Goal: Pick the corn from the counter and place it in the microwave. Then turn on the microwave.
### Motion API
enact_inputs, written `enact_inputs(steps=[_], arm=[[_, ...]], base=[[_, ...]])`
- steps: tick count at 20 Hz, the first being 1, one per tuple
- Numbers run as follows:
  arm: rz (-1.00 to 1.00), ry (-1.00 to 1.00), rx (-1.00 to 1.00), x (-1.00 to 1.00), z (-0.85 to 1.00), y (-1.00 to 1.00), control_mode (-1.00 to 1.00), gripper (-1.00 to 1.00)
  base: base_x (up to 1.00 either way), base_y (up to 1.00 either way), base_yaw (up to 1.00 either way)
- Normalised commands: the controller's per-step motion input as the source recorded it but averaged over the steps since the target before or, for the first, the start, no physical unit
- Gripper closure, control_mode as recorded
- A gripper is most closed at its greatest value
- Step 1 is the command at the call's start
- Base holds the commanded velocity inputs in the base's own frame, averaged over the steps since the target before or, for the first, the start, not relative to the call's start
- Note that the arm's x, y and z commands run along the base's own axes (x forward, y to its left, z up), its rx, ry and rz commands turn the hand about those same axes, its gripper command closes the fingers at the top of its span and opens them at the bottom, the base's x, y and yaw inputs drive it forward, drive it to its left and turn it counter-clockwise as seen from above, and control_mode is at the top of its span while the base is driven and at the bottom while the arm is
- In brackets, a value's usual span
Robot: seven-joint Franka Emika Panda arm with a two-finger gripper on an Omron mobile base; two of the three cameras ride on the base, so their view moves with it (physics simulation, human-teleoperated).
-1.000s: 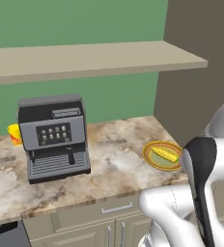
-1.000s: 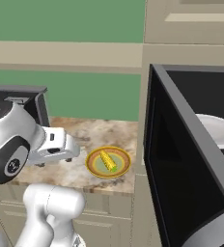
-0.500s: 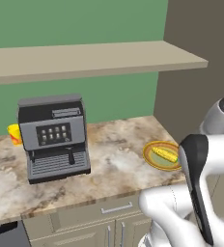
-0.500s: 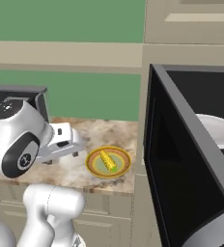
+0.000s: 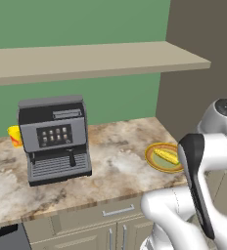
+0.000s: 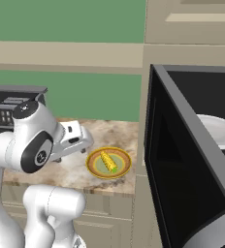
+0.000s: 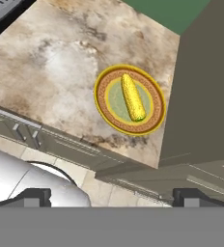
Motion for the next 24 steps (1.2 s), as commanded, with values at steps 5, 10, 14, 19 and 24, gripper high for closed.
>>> enact_inputs(steps=[5,10,14,19,24], arm=[[0.03,0.0,-0.01,0.39,-0.15,-0.06,-1.0,-1.0],[0.03,0.0,-0.01,0.4,-0.18,-0.08,-1.0,-1.0],[0.02,0.0,-0.01,0.38,-0.21,-0.08,-1.0,-1.0],[0.01,0.0,-0.01,0.38,-0.21,-0.12,-1.0,-1.0],[0.01,0.02,-0.01,0.37,-0.27,-0.12,-1.0,-1.0]], base=[[0.0,0.0,0.0],[0.0,0.0,0.0],[0.0,0.0,0.0],[0.0,0.0,0.0],[0.0,0.0,0.0]])
